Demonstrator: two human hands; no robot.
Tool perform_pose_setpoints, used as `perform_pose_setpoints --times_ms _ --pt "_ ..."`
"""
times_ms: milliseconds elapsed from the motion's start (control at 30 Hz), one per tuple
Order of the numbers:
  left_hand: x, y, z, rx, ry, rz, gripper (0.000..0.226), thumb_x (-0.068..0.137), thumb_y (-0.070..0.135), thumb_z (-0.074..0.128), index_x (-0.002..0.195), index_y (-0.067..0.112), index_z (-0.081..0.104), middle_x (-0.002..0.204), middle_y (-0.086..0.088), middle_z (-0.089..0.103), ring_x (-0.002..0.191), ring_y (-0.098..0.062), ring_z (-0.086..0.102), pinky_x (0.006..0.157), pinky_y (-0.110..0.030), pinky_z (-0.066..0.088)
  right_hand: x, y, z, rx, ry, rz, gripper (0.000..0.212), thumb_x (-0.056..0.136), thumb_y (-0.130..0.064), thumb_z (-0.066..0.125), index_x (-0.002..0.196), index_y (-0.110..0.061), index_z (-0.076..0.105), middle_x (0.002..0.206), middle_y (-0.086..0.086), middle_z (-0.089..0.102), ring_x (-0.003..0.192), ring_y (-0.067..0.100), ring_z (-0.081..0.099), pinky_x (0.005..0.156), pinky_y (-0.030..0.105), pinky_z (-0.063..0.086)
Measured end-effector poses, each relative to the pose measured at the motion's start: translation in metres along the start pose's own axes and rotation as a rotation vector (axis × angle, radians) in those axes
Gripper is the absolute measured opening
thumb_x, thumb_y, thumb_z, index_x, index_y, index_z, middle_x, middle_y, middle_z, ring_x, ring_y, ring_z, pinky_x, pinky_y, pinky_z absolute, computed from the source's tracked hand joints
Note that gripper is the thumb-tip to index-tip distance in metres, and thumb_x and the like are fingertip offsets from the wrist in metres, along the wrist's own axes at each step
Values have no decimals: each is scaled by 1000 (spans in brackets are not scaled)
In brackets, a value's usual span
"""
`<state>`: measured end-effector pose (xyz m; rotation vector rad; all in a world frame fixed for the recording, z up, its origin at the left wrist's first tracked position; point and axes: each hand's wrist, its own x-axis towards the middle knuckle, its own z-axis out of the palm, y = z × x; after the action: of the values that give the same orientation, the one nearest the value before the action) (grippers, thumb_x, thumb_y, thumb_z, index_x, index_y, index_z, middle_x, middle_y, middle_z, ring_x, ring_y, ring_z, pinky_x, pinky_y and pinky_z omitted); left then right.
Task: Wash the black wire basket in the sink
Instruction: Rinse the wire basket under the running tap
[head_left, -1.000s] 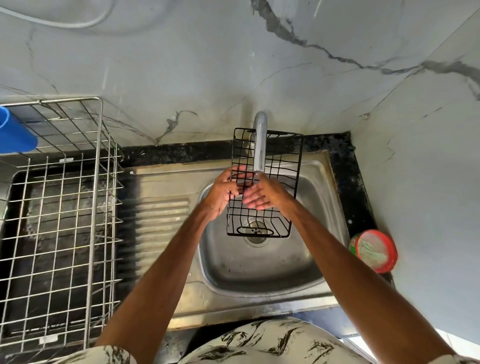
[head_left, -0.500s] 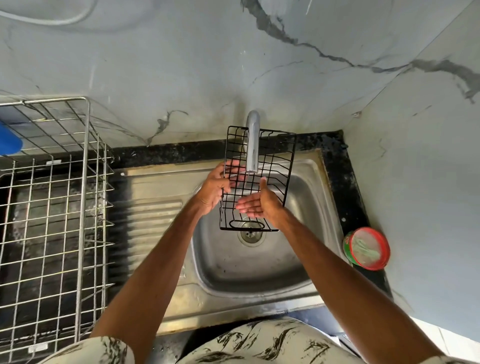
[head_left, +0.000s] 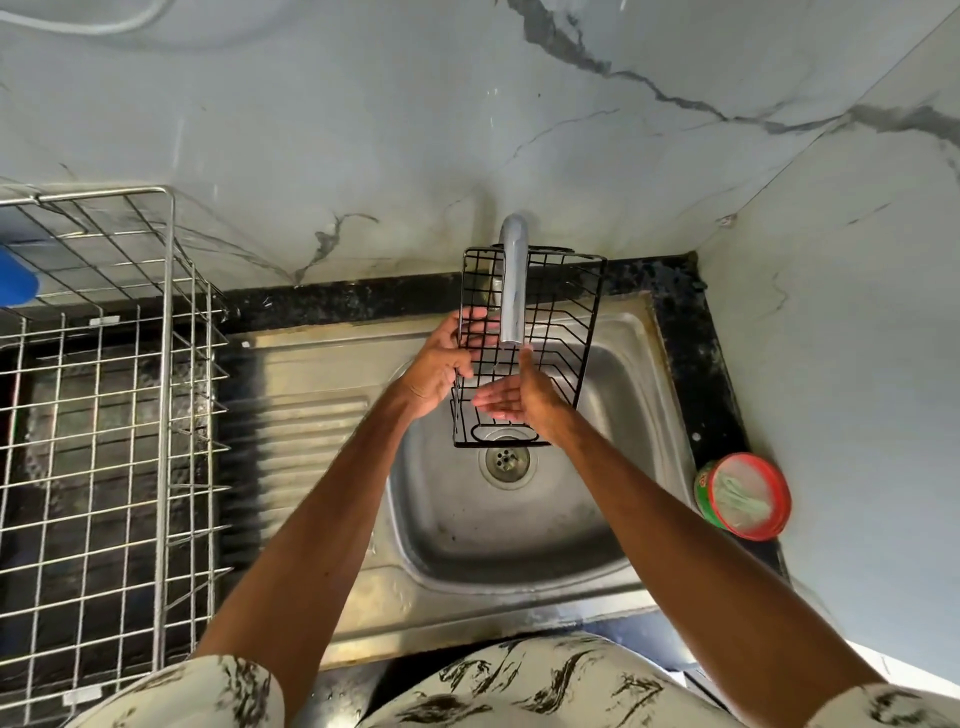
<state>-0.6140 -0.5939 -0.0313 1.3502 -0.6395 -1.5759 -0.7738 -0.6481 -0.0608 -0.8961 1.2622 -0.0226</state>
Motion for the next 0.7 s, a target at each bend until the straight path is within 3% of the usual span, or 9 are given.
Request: perform_pose_setpoints --times_ms 100,200,233,300,400,467,533,633,700 --pt "-2 -1 0 -16 3 9 86 56 -8 52 140 12 47 110 11 68 99 -1 66 79 -19 53 -1 -4 -2 -207 248 -109 92 105 -61 13 96 7 74 87 19 76 71 22 74 58 23 57" --pt "-3 -3 2 -14 17 8 88 56 -8 53 140 15 47 114 6 64 105 -7 61 85 -23 50 -3 -10 -3 -570 415 -149 79 105 -59 21 110 5 67 104 23 68 98 35 67 91 43 54" --pt "-4 -3 3 -21 30 10 87 56 -8 52 140 15 47 112 6 65 103 -6 62 84 -23 50 -4 -10 -3 -733 463 -159 73 105 -56 21 114 2 64 111 25 64 106 38 61 95 46 48" --pt "-7 0 5 -37 61 24 85 56 -7 51 138 14 48 108 10 68 97 -1 65 78 -20 50 -5 -8 1 -907 464 -262 70 107 -53 20 103 -3 68 100 20 64 95 34 61 87 42 45" --pt "-12 0 2 -35 76 30 80 57 -7 51 134 16 50 110 7 68 98 -1 67 74 -21 52 -2 -6 2 -788 262 -266 83 107 -56 16 71 -6 71 67 9 69 66 26 68 76 33 51" --pt "-18 -2 0 1 74 27 77 57 -7 55 129 19 53 110 6 67 103 -8 65 80 -28 51 1 -8 4 -688 196 -181 87 107 -56 14 72 -3 74 64 9 71 61 19 71 79 29 52" --pt "-24 -4 1 29 90 16 76 56 -6 60 127 19 53 107 4 68 104 -13 63 85 -35 48 0 -11 10 -737 253 -201 86 107 -55 14 73 0 72 68 13 71 65 22 71 75 29 51" --pt "-30 -8 5 16 160 23 75 54 -3 63 125 19 54 112 -4 65 110 -22 59 90 -42 44 -10 -13 16 -899 383 -304 62 109 -44 29 67 -7 56 67 5 58 70 22 63 64 27 47" --pt "-36 -10 7 -25 226 31 73 53 0 63 122 23 56 118 -5 64 117 -24 57 93 -47 43 -20 -17 16 -927 424 -344 35 107 -28 42 78 -11 51 73 -1 49 71 14 52 59 21 39"
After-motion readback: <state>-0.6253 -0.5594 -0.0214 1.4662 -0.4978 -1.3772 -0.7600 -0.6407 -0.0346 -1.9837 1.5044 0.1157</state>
